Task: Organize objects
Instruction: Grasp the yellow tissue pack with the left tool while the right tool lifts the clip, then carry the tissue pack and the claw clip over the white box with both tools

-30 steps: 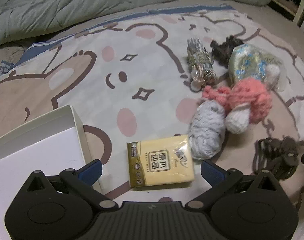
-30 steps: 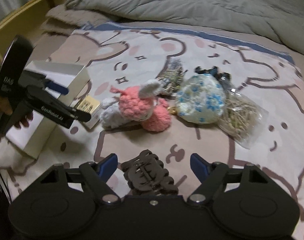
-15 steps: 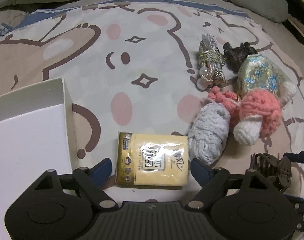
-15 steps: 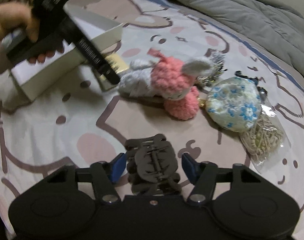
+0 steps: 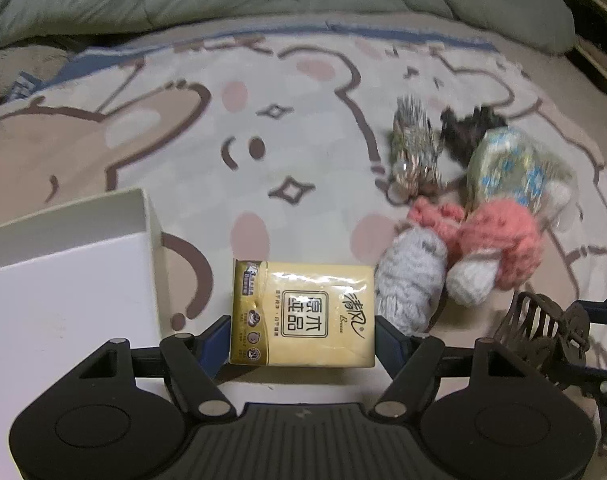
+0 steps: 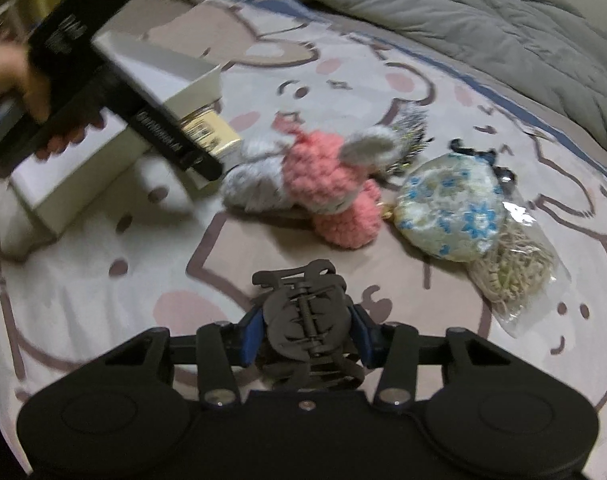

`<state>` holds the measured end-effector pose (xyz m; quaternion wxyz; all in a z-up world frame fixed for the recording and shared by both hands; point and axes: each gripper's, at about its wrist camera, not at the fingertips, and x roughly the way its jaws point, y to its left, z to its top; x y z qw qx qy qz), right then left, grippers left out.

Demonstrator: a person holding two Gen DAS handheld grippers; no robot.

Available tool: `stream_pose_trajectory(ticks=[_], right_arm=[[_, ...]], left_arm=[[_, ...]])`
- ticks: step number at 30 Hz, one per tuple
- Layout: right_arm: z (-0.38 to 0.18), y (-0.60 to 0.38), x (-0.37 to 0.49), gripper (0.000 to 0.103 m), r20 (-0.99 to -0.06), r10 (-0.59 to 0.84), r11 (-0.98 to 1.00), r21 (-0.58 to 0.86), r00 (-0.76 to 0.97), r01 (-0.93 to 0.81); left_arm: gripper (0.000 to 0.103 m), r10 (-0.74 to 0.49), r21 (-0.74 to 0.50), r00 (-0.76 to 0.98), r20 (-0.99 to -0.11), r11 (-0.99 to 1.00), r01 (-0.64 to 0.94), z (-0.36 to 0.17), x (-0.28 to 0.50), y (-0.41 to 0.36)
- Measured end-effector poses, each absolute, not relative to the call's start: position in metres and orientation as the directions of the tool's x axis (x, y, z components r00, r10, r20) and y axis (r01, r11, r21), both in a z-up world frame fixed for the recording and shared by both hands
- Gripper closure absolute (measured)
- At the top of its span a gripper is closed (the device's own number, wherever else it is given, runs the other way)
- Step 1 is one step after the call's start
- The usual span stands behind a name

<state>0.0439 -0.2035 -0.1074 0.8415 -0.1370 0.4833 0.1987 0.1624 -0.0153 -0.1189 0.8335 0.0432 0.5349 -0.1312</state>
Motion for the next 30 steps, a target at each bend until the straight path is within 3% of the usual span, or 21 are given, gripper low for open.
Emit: stream_pose_trajectory(ticks=[19, 30], right_arm=[[-0.043, -0.205, 0.048, 0.056, -0.777, 0.107, 0.993, 0.054, 0.620, -0.104], [-0.024, -0.159, 0.054, 0.056, -0.751, 0.171, 0.983, 0.170, 0.638, -0.063]], left_arm=[[0.029, -0.210, -0.122, 0.556, -0.804, 0.974, 0.191, -0.047, 0.112, 0.023], [0.029, -0.152, -0.112, 0.614, -0.774, 0.988, 0.104, -0.031, 0.088, 0.078]])
